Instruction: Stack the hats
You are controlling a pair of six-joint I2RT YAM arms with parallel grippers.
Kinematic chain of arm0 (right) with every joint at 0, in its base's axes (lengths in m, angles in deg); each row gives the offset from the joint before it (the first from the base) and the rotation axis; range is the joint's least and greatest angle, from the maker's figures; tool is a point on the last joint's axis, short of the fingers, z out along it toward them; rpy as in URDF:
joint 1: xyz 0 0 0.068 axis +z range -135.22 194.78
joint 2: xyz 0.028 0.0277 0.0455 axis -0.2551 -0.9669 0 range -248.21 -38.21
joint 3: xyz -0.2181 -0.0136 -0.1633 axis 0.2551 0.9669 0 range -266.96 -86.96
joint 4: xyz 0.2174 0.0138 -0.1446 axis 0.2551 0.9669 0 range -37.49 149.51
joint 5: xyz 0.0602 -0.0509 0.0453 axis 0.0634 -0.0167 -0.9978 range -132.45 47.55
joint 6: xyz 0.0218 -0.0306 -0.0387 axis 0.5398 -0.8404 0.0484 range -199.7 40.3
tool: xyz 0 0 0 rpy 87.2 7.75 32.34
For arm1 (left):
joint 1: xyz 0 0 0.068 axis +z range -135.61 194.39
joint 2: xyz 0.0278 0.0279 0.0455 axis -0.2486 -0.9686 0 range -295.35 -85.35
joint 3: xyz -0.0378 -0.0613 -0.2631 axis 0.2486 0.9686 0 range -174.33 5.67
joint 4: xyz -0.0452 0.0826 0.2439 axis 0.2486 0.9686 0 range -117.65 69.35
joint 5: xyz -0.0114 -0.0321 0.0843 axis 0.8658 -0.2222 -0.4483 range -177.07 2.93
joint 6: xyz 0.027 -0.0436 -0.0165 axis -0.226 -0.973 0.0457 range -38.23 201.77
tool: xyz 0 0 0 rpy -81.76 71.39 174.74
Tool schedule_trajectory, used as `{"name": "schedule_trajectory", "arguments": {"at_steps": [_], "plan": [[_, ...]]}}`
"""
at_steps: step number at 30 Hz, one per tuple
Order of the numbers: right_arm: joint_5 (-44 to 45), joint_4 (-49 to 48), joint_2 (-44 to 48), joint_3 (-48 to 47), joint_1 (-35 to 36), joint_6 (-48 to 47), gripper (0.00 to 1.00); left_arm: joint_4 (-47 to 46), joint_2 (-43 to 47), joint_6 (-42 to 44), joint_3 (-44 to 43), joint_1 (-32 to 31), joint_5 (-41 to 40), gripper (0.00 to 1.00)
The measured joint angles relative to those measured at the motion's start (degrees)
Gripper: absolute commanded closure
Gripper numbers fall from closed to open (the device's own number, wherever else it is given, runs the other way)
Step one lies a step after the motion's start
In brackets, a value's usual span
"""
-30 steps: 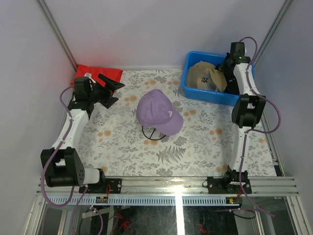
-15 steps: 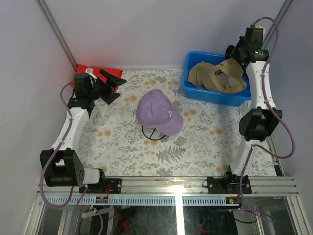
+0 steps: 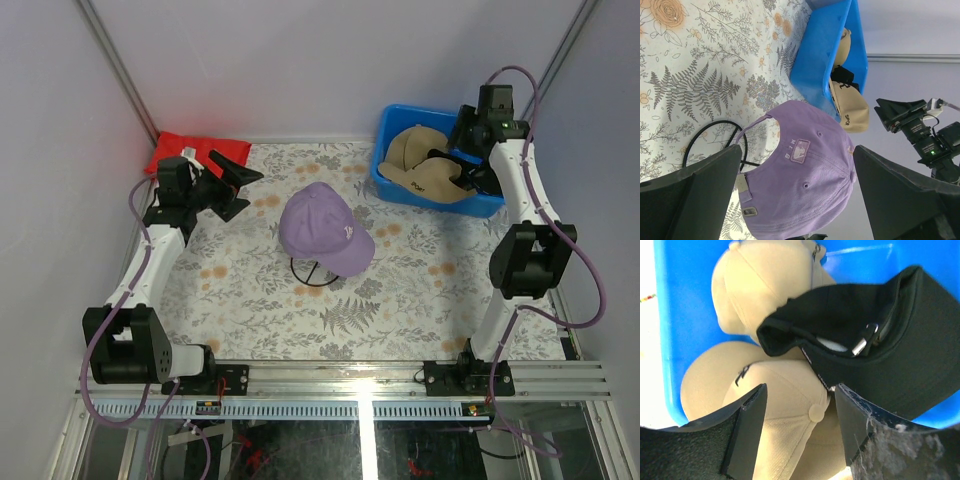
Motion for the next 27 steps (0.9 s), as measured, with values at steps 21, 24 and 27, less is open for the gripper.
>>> {"name": "schedule_trajectory", "arguments": {"at_steps": [21,24,27], "plan": [[1.09,-0.42,14.86,25.05,-12.59,17.14,0.29,-2.54,-2.97,-0.35,1.14,-1.27,1.66,0.07],[-2.38,-4.28,18.14,29.68,-12.72,23.41,0.31,-3.13,-3.37,-0.46,1.79,-1.84,2.08,0.07],[-5.99,-9.62,20.22,35.32,-12.92,29.62,0.32,-3.34,-3.37,-0.44,2.01,-1.92,2.60,0.07]]}}
